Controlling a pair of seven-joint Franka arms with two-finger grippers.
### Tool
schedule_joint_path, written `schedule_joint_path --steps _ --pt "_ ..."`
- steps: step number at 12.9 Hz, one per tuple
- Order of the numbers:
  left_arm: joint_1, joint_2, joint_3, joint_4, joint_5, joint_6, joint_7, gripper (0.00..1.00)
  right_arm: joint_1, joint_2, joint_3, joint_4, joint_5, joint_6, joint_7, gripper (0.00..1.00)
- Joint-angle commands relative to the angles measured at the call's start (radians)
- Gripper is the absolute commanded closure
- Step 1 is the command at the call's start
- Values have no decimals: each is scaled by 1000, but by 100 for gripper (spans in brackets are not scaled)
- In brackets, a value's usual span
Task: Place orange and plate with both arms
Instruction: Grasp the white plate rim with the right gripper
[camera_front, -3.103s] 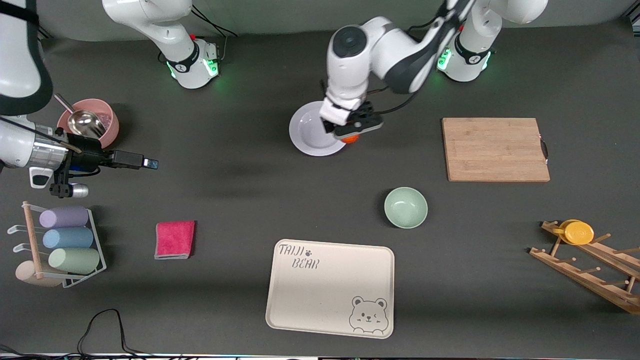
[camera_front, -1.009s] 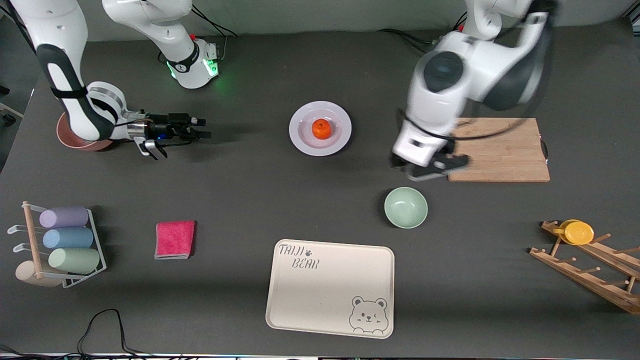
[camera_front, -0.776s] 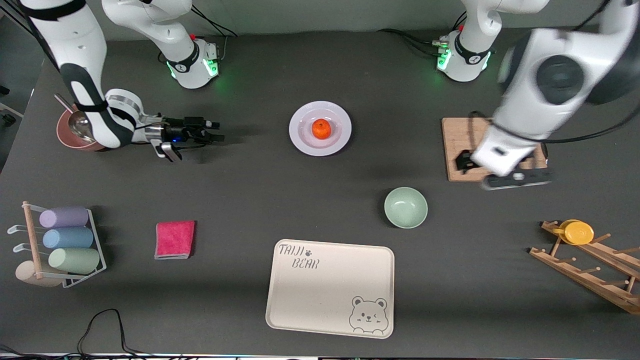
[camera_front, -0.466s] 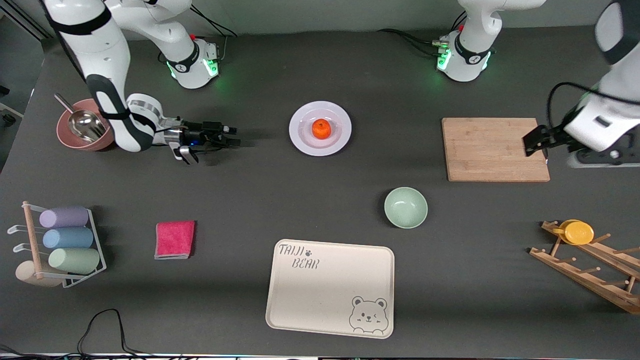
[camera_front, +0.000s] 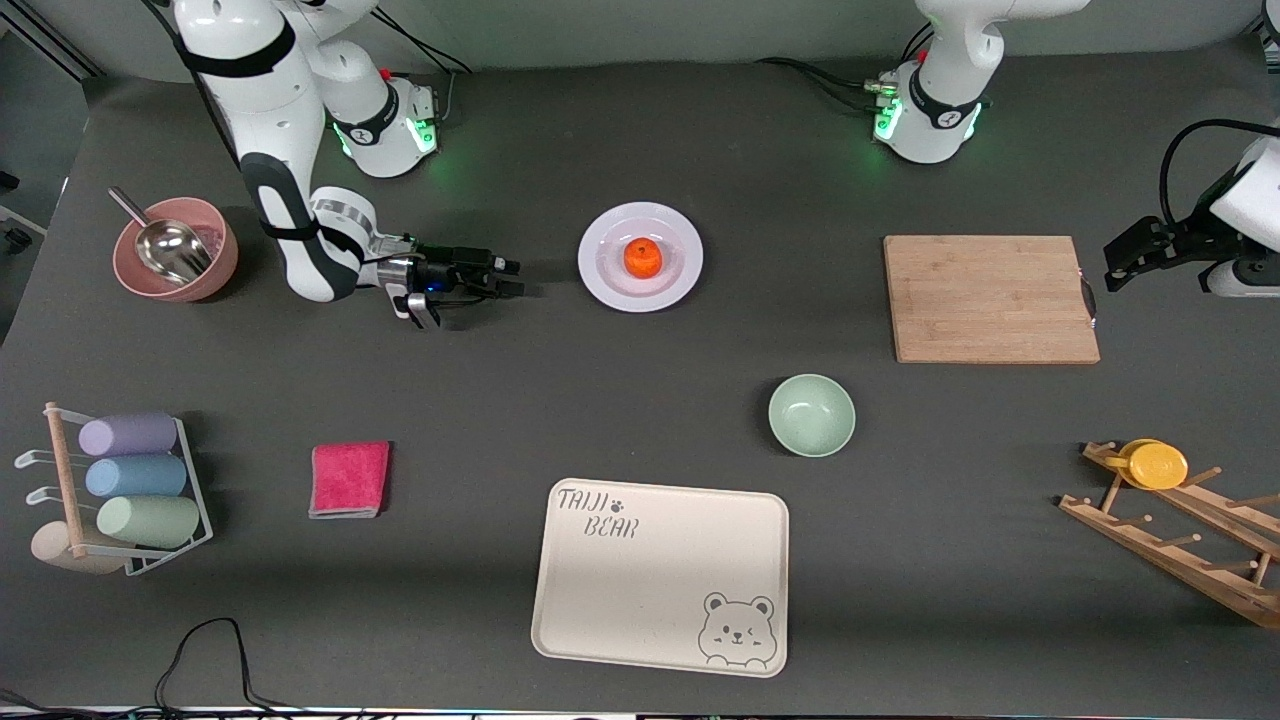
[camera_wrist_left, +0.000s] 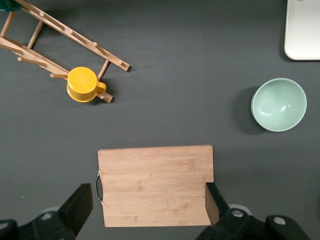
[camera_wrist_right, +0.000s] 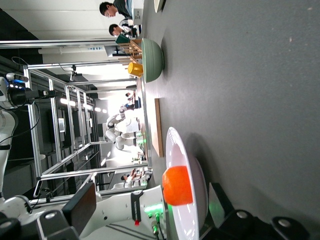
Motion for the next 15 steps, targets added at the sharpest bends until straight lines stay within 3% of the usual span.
schedule_joint_path --steps 1,4,7,10,13,15 --pt "7 -25 8 -32 -16 6 36 0 104 54 3 13 152 -7 -54 1" --pt "5 -30 10 -32 -48 32 26 0 202 77 7 13 292 -7 -56 1" --pt "5 -31 8 -34 -46 29 37 0 255 95 24 13 375 -7 -57 1" --pt "5 -26 8 -34 -46 34 37 0 269 112 100 16 508 -7 -88 2" --pt "5 -25 8 -34 -46 31 36 0 270 118 145 16 570 -5 -94 4" --pt "5 -23 8 -35 -46 32 36 0 270 146 147 22 586 -5 -148 16"
